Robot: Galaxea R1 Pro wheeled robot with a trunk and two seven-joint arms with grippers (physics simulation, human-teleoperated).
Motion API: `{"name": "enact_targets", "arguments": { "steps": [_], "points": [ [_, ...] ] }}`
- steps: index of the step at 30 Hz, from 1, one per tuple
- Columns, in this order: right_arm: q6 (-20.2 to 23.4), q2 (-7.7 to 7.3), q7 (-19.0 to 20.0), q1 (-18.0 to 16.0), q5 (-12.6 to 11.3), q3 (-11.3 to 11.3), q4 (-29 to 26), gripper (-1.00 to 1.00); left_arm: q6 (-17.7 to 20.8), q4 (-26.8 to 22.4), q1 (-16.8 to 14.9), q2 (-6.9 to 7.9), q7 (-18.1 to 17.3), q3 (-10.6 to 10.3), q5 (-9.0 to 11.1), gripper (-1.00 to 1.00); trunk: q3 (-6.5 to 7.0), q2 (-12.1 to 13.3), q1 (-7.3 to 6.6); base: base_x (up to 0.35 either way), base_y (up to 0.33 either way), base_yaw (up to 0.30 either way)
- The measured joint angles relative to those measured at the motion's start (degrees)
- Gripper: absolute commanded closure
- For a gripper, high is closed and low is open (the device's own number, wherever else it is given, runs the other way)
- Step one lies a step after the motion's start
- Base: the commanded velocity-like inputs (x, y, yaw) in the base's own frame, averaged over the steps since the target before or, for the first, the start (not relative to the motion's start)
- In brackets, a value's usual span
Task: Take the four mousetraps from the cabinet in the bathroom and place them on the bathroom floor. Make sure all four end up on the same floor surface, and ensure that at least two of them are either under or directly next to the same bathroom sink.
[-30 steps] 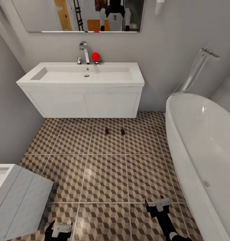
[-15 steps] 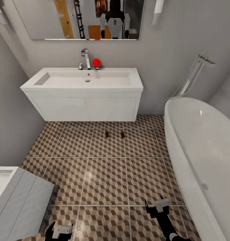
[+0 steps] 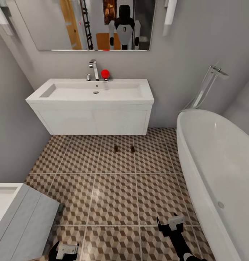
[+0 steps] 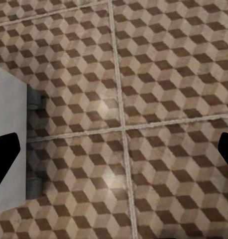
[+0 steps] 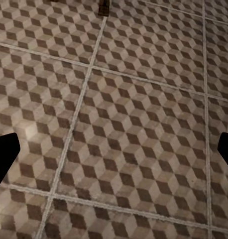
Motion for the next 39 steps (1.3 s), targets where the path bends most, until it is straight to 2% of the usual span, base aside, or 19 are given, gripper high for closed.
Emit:
{"name": "enact_targets", "arguments": {
  "steps": [39],
  "points": [
    [0.0, 0.00, 0.0, 0.0, 0.0, 0.0, 0.0, -1.00, 0.0, 0.4, 0.0, 0.00, 0.0, 0.0, 0.0, -1.00, 10.63, 15.7, -8.57, 0.000, 0.000, 0.000]
  ]
}}
